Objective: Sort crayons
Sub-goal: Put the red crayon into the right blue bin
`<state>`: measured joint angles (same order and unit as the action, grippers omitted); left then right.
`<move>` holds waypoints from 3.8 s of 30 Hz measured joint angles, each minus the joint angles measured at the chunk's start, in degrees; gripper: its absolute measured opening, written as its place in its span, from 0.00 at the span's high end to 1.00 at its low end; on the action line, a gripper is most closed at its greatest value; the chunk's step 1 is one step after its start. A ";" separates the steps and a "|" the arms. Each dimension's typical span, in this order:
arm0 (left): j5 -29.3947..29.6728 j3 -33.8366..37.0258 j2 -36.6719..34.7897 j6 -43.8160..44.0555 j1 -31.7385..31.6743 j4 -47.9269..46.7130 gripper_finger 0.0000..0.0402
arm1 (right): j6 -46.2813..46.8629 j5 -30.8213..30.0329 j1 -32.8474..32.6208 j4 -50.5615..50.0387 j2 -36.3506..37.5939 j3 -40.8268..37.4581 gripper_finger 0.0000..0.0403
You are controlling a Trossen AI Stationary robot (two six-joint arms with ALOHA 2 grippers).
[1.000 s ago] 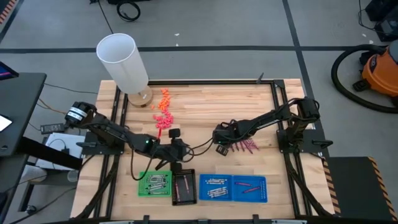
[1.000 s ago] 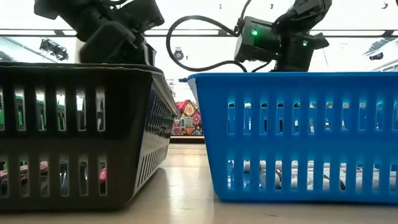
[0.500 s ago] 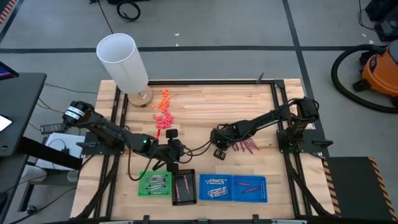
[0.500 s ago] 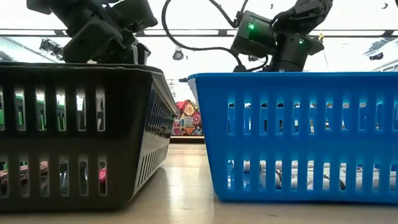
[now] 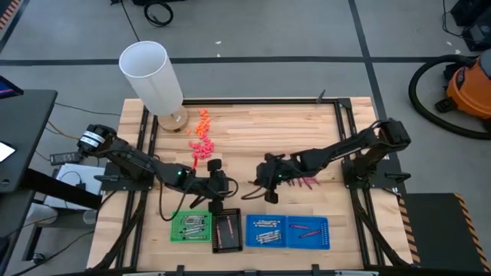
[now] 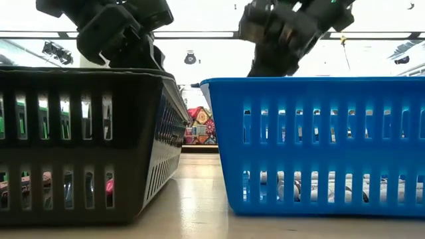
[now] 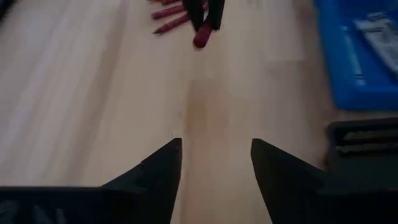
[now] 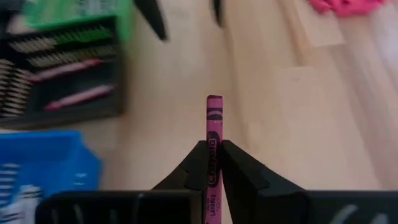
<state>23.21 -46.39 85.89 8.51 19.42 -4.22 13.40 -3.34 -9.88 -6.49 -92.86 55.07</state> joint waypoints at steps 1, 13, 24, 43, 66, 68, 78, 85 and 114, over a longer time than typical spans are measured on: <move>-1.34 0.00 0.00 -0.05 -0.04 0.19 0.48 | 0.05 0.45 -0.55 0.24 0.42 0.00 0.89; -3.09 -0.11 0.02 -0.84 -0.02 9.48 0.50 | 6.33 17.06 -5.49 2.19 1.10 0.00 0.89; -2.94 -0.20 0.02 -4.84 0.47 16.45 0.51 | 15.98 29.12 -9.82 -4.40 1.14 0.00 0.89; -2.94 -0.20 0.00 -8.06 0.70 15.88 0.51 | 28.04 25.19 -18.70 -31.27 1.16 0.00 0.85; -1.91 -0.20 -0.02 -9.13 0.64 15.71 0.51 | 18.32 1.01 -5.40 -37.05 4.06 4.10 0.69; -0.44 -0.20 -0.02 -9.13 0.64 15.05 0.51 | 18.31 -1.37 -4.50 -36.85 4.04 3.28 0.69; 4.72 -0.20 -0.02 -6.55 -0.24 12.43 0.51 | 18.59 -7.97 -0.93 -28.61 3.98 -3.58 0.69; 9.27 -0.20 -0.02 -1.40 -2.22 9.99 0.51 | 16.26 -12.24 0.23 -20.76 3.98 -7.21 0.69; 6.88 -0.20 -0.04 2.32 -2.25 8.61 0.51 | 10.77 -15.56 0.67 -1.30 4.13 -21.33 0.74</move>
<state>30.09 -46.59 85.84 10.83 17.17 4.39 24.17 -18.90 -9.21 -7.79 -88.73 33.74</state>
